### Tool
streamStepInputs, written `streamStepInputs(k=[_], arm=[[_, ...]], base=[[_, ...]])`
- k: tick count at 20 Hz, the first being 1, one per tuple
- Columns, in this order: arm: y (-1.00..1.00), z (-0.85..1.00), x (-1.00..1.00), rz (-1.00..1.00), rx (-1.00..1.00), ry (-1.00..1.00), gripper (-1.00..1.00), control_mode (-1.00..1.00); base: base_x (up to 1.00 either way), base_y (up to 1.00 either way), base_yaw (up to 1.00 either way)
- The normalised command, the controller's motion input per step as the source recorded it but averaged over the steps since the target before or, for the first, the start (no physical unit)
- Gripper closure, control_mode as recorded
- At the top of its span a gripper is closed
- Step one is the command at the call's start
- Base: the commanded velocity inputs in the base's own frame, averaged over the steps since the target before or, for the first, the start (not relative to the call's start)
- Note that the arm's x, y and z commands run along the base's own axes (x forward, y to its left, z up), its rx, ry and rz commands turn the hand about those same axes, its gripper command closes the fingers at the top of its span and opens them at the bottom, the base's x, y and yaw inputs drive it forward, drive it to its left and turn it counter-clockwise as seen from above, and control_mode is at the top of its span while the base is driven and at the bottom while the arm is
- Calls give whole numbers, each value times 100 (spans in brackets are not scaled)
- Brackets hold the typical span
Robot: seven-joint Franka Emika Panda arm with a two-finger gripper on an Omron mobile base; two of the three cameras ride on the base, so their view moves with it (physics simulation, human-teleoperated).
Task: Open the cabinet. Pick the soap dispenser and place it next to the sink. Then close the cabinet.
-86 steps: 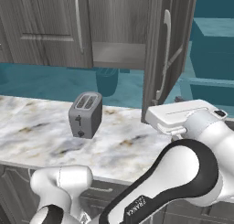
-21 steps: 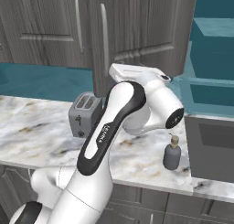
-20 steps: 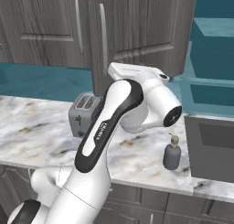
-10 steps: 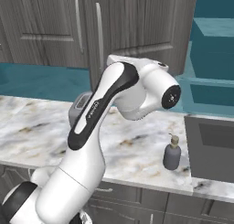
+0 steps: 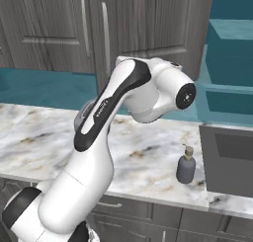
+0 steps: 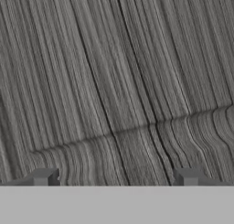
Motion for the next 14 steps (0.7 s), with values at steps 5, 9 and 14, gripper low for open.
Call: streamStepInputs(k=[5, 9, 14], arm=[[41, 0, 45, -4, 0, 0, -100, -100], [39, 0, 46, -6, 0, 0, -100, -100], [37, 0, 46, -6, 0, 0, -100, -100]], base=[[0, 0, 0], [0, 0, 0], [0, 0, 0]])
